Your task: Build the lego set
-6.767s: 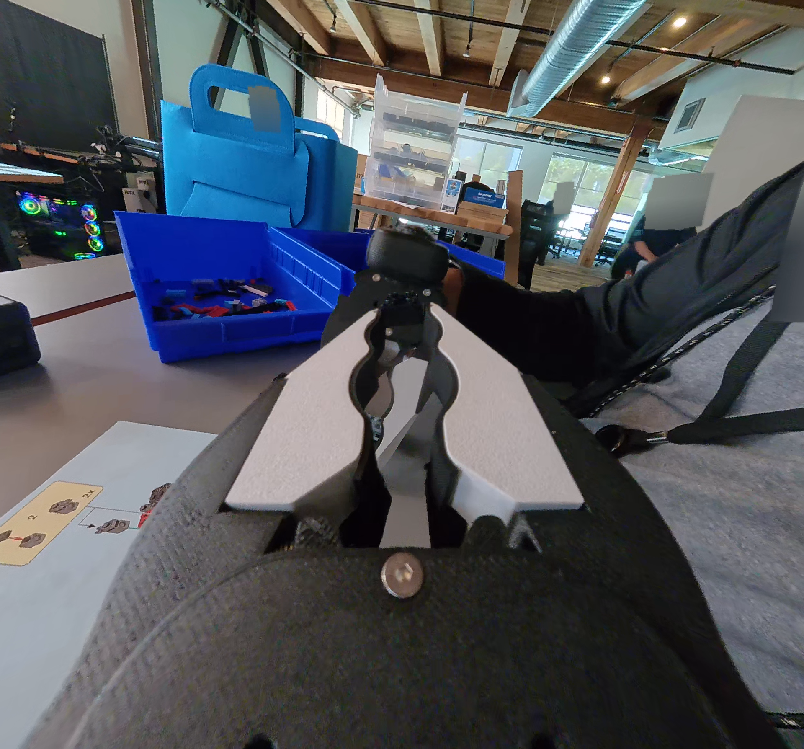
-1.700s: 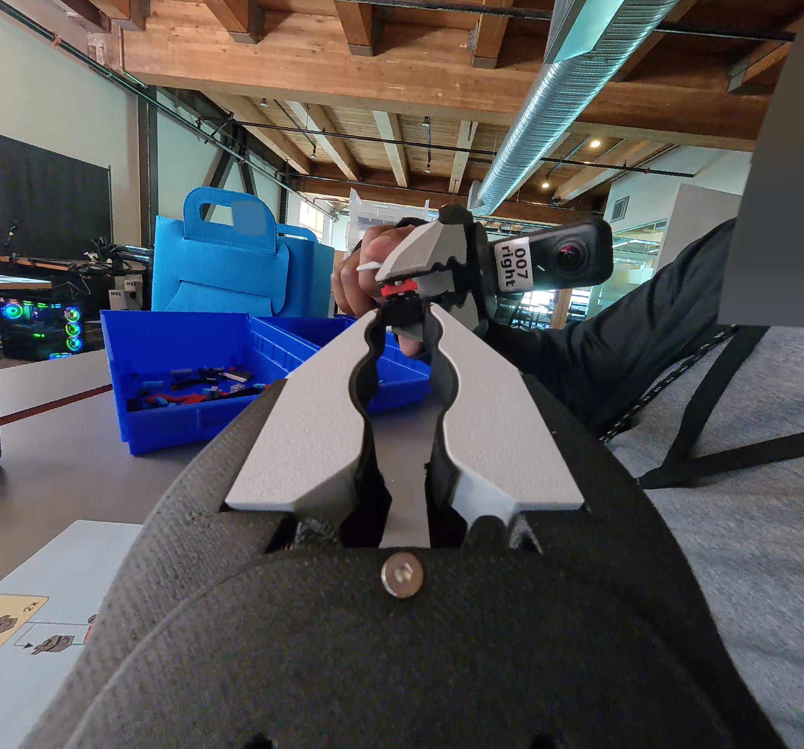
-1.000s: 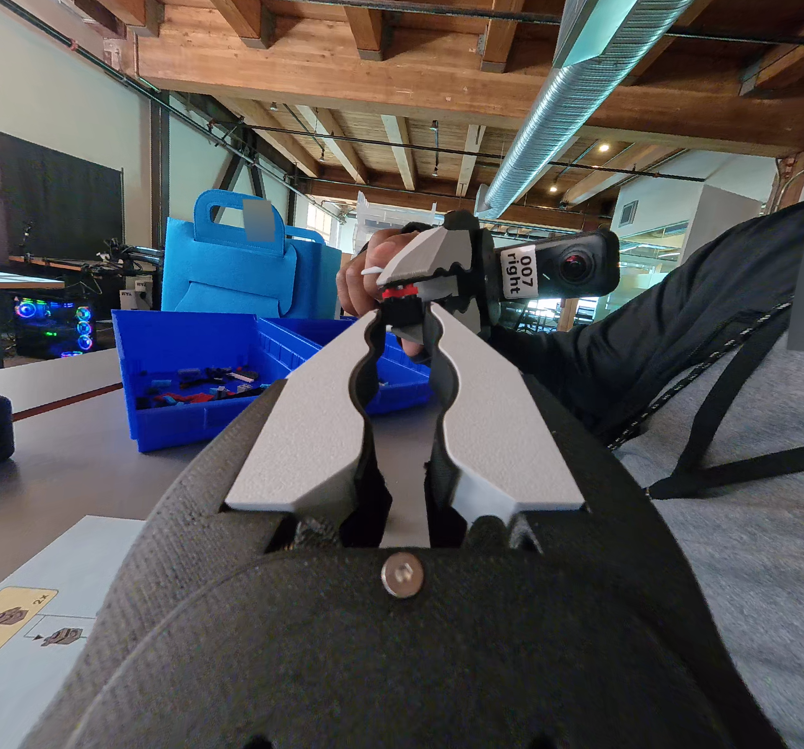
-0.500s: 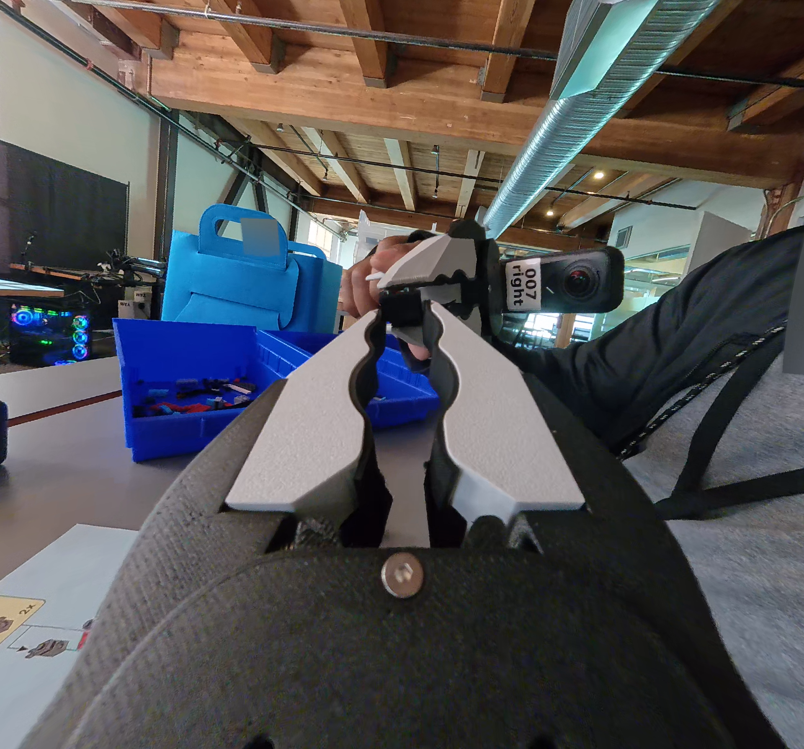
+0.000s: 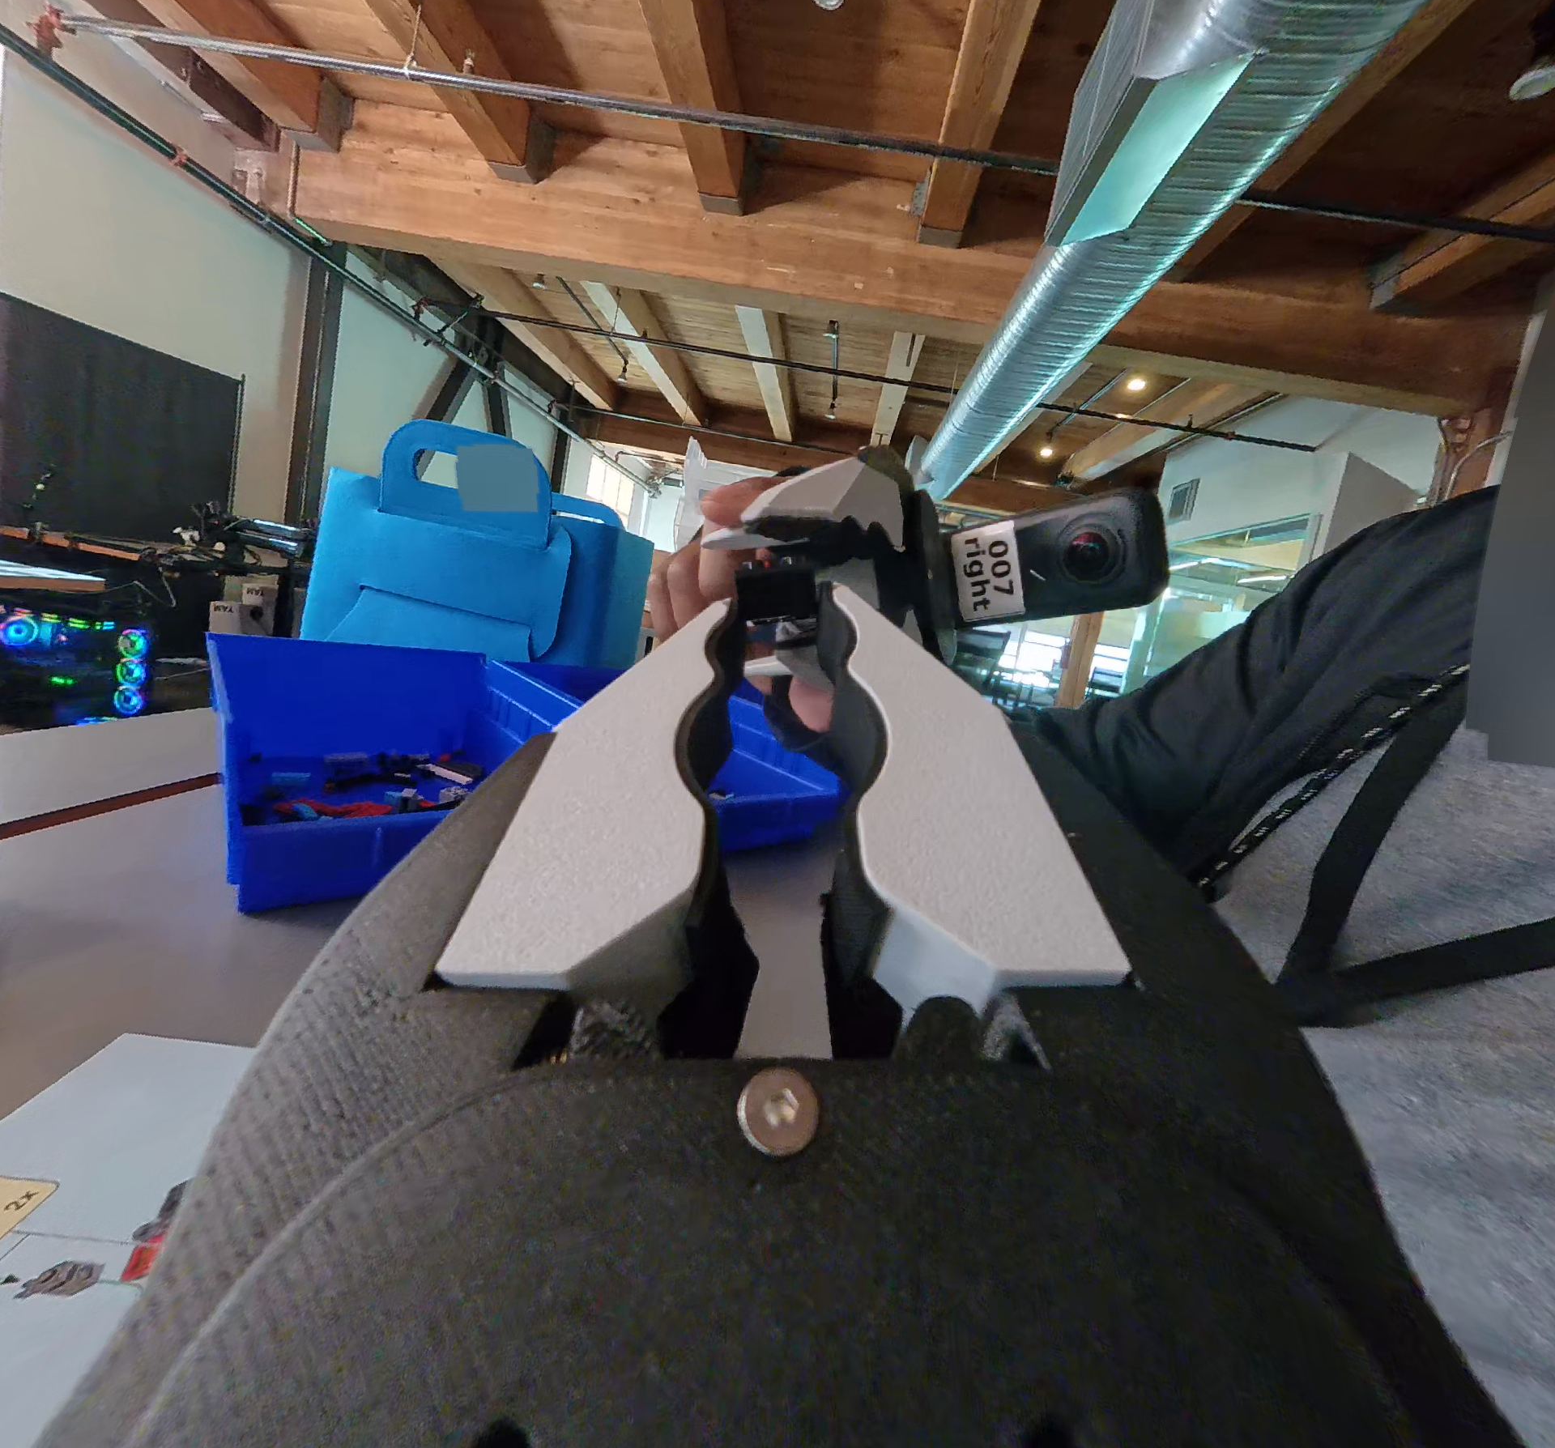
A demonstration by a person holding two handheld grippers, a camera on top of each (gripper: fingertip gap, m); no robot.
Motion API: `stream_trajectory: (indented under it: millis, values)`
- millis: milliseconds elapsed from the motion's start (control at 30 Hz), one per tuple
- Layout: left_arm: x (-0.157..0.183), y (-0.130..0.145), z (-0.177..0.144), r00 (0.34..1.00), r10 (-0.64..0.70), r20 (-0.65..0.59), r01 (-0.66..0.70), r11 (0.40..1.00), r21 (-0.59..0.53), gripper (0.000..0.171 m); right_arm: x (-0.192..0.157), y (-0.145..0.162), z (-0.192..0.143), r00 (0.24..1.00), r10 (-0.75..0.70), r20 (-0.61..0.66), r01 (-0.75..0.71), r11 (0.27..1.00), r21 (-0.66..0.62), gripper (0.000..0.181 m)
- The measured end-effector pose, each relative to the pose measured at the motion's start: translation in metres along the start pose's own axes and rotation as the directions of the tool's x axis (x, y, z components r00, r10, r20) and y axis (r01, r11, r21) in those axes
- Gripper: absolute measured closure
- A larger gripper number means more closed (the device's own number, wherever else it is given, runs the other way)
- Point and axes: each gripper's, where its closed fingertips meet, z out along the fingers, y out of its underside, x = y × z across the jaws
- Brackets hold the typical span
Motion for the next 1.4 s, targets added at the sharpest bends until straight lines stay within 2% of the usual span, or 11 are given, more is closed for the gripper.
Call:
stream_trajectory:
  millis: [267, 967, 1067, 1167, 1233, 1400]
  values:
    - [0.0, -0.005, -0.003, 0.998, -0.049, -0.025, 0.05, 0.998, 0.036, 0.154, 0.003, -0.003, -0.001, 1.0, -0.021, -0.003, 0.021, 1.0, 0.013, 0.171]
    - [-0.001, -0.006, -0.005, 0.998, -0.055, -0.026, 0.056, 0.998, 0.041, 0.154, 0.001, -0.003, -0.001, 0.997, -0.061, 0.049, 0.061, 0.998, 0.007, 0.174]
    - [0.0, -0.008, -0.006, 0.998, -0.052, -0.031, 0.054, 0.997, 0.05, 0.154, 0.001, -0.004, 0.0, 0.998, -0.03, 0.052, 0.029, 0.999, 0.013, 0.173]
    - [0.001, -0.011, -0.008, 0.996, -0.073, -0.054, 0.077, 0.995, 0.07, 0.154, 0.002, -0.006, 0.002, 0.998, 0.013, 0.059, -0.015, 0.999, 0.03, 0.151]
    - [0.003, -0.013, -0.009, 0.994, -0.081, -0.067, 0.086, 0.993, 0.079, 0.154, 0.004, -0.006, 0.005, 0.999, 0.016, 0.049, -0.017, 0.999, 0.031, 0.149]
    - [0.002, -0.015, -0.01, 0.992, -0.099, -0.077, 0.106, 0.99, 0.094, 0.154, 0.003, -0.009, 0.011, 0.997, 0.021, 0.071, -0.024, 0.999, 0.036, 0.165]
